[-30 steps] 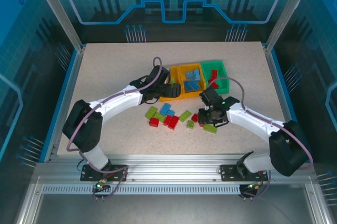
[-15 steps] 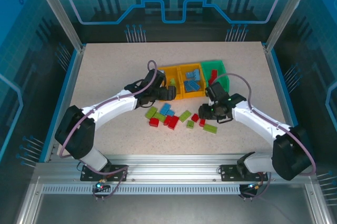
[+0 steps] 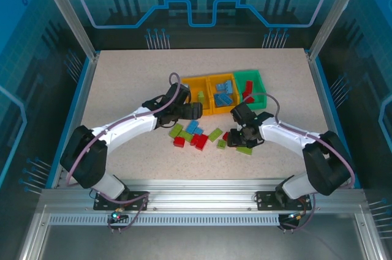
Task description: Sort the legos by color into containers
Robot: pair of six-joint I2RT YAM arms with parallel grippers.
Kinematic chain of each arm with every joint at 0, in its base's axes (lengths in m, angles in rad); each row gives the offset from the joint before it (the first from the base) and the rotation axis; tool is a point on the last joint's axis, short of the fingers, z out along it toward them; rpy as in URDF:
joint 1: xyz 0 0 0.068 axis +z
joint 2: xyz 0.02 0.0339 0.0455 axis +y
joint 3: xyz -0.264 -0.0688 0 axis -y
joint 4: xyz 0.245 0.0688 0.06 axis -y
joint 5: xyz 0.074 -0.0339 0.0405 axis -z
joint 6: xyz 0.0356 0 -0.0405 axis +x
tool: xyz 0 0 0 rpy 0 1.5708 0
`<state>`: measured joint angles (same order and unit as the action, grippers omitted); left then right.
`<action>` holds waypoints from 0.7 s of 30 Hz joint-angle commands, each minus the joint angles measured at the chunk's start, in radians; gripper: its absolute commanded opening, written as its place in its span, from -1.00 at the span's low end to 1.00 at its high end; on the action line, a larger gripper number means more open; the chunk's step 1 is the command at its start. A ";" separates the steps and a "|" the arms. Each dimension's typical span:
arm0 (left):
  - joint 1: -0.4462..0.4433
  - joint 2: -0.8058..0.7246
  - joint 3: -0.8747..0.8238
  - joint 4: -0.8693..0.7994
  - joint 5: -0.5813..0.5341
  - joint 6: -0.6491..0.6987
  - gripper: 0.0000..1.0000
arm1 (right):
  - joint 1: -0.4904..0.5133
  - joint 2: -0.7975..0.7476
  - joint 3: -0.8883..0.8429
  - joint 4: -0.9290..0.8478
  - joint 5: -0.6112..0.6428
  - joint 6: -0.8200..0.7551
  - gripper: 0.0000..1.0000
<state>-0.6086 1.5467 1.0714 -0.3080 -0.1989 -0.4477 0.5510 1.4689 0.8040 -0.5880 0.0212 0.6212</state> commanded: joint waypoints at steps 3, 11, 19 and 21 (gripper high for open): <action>0.004 -0.036 -0.027 -0.005 -0.028 -0.023 0.88 | 0.017 0.023 0.012 0.005 0.012 -0.003 -0.28; 0.004 -0.032 -0.041 0.001 -0.028 -0.033 0.89 | 0.017 -0.057 0.038 -0.055 0.062 -0.018 -0.52; 0.003 -0.034 -0.038 -0.008 -0.037 -0.033 0.90 | -0.071 -0.108 0.161 -0.109 0.088 -0.113 -0.52; 0.004 -0.035 -0.038 -0.015 -0.039 -0.034 0.90 | -0.119 -0.094 0.202 -0.102 0.096 -0.159 -0.52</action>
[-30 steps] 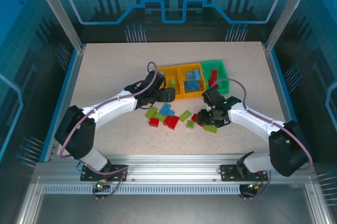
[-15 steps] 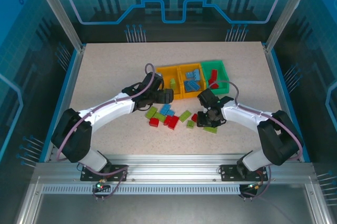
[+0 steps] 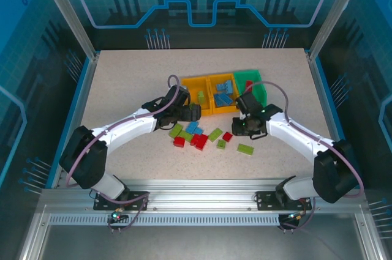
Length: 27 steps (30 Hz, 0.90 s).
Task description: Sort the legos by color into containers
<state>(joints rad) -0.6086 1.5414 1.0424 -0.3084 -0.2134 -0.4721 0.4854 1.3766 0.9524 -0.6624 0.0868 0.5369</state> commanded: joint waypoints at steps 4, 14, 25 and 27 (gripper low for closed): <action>0.004 -0.039 -0.023 -0.017 -0.024 -0.013 0.89 | -0.154 0.055 0.136 0.024 0.029 -0.148 -0.52; 0.003 -0.066 -0.058 -0.034 -0.022 -0.027 0.90 | -0.297 0.386 0.411 0.061 0.024 -0.249 -0.56; -0.056 -0.028 -0.043 -0.020 0.006 -0.020 0.90 | -0.321 0.400 0.435 0.078 -0.022 -0.243 0.19; -0.078 -0.006 -0.020 -0.034 0.003 -0.004 0.90 | -0.316 0.357 0.399 0.084 -0.025 -0.240 0.26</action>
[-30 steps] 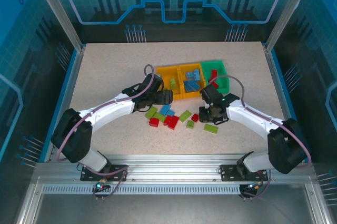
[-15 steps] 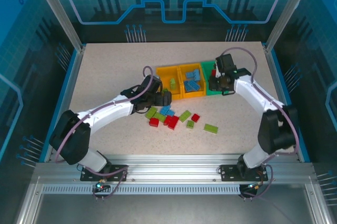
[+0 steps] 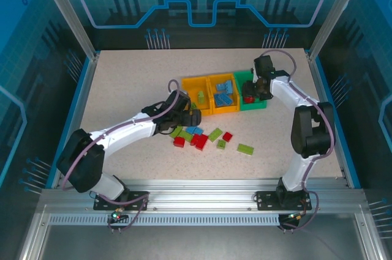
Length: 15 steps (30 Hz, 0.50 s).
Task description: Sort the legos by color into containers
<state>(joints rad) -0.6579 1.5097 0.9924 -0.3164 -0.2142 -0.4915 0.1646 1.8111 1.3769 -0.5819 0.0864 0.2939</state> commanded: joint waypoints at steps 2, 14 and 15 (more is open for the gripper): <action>-0.045 0.053 0.053 -0.045 -0.011 0.031 0.90 | 0.011 -0.129 -0.066 0.003 -0.029 0.005 0.36; -0.046 0.180 0.111 -0.116 -0.043 0.047 0.74 | 0.029 -0.322 -0.285 0.002 -0.012 0.007 0.50; -0.046 0.186 0.113 -0.108 -0.042 0.043 0.73 | 0.029 -0.330 -0.293 0.002 -0.009 0.008 0.50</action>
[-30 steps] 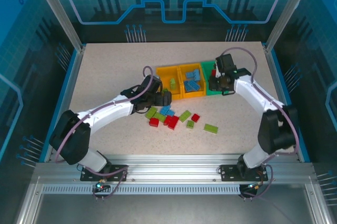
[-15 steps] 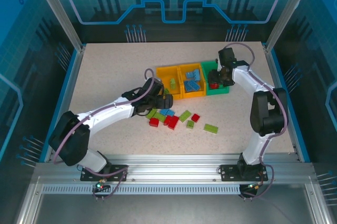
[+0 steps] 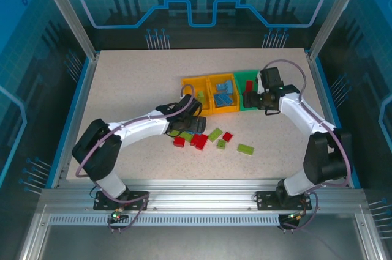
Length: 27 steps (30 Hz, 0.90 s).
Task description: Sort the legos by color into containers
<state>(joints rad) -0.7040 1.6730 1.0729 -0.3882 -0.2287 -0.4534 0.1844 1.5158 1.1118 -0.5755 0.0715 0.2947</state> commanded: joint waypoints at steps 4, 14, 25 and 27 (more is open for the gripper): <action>0.005 0.070 0.073 -0.030 -0.022 0.002 0.66 | 0.009 -0.057 -0.061 -0.006 0.009 0.012 0.51; 0.037 0.186 0.144 -0.058 -0.009 0.016 0.41 | 0.008 -0.083 -0.070 -0.013 0.028 0.019 0.56; 0.059 0.232 0.147 -0.048 0.012 0.013 0.15 | 0.007 -0.092 -0.055 -0.029 0.041 0.018 0.59; 0.060 0.243 0.158 -0.051 0.017 0.015 0.03 | 0.006 -0.093 -0.055 -0.032 0.041 0.018 0.59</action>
<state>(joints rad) -0.6510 1.8862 1.2034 -0.4210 -0.2276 -0.4458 0.1844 1.4471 1.0462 -0.5823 0.1001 0.2985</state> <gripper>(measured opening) 0.533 0.794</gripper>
